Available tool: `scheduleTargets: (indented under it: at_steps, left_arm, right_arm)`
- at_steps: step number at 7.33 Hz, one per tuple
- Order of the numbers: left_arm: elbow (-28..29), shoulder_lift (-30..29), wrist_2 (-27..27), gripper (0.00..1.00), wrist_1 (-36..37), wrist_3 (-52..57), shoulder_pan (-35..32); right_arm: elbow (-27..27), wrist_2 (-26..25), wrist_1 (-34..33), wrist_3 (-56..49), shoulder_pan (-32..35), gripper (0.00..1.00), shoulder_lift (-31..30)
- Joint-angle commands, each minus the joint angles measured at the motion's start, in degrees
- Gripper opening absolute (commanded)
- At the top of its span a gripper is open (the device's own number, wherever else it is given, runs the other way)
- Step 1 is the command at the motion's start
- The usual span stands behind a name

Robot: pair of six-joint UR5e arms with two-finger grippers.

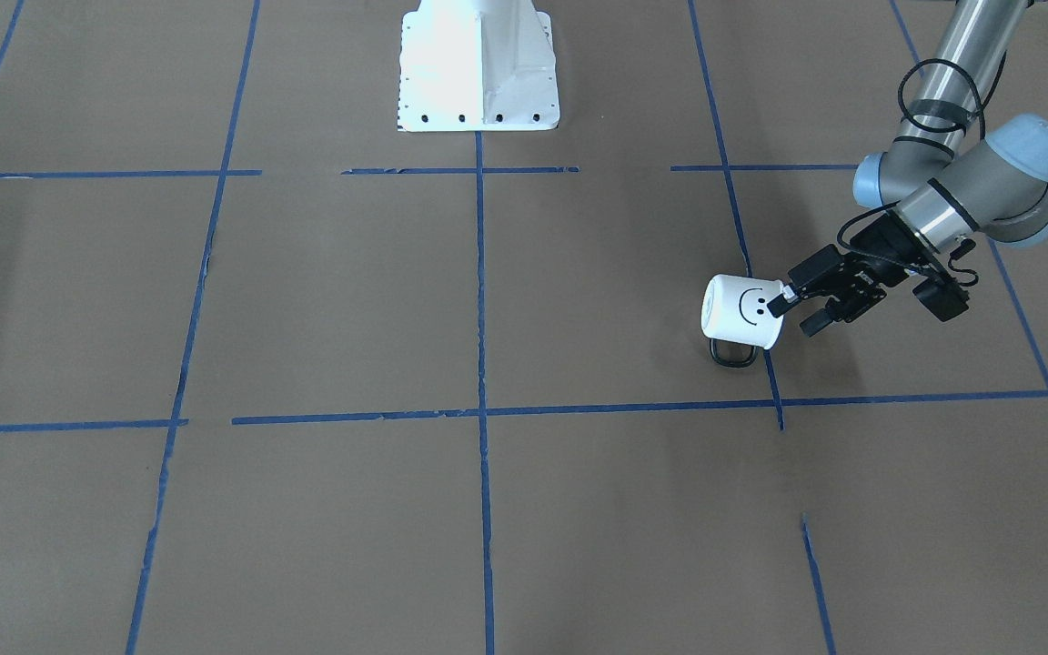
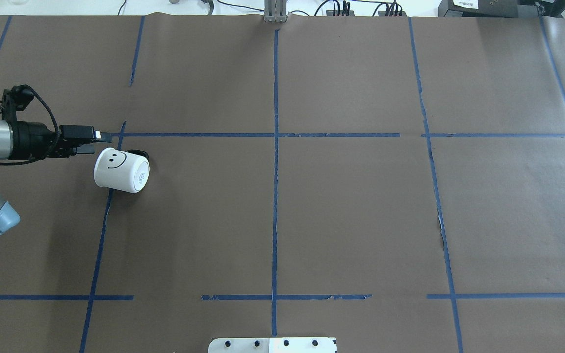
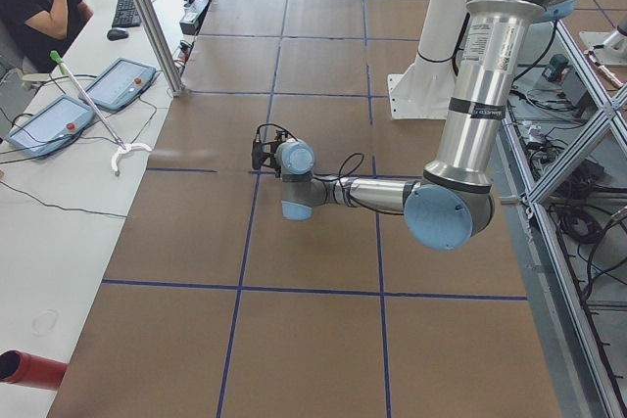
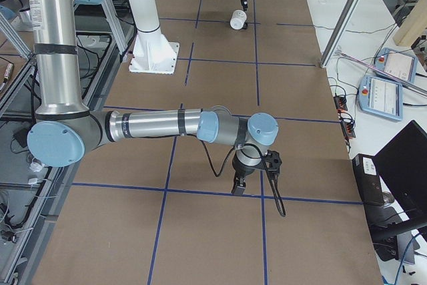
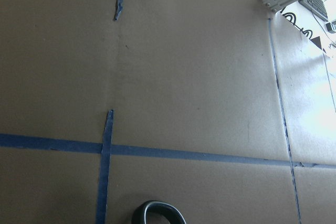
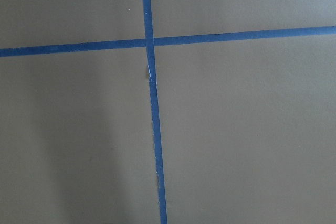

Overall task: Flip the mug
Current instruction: 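Reach the left gripper toward the open rim of the sideways white mug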

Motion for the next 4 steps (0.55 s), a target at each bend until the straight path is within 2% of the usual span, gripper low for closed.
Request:
scheduleTargets:
  at_steps: [1, 3, 4]
  left_arm:
    - [-0.5, -0.1, -0.1, 1.0, 0.0, -0.2, 1.2]
    - [-1.2, 0.0, -2.5, 0.99, 0.2, -0.3, 1.4]
    - [-1.2, 0.0, -3.6, 0.93, 0.3, -0.3, 1.4]
  right_arm:
    - [0.0, 0.0, 0.0, 0.0, 0.0, 1.0, 0.0]
    - [0.0, 0.0, 0.0, 0.0, 0.0, 1.0, 0.0]
    - [0.0, 0.0, 0.0, 0.0, 0.0, 1.0, 0.1]
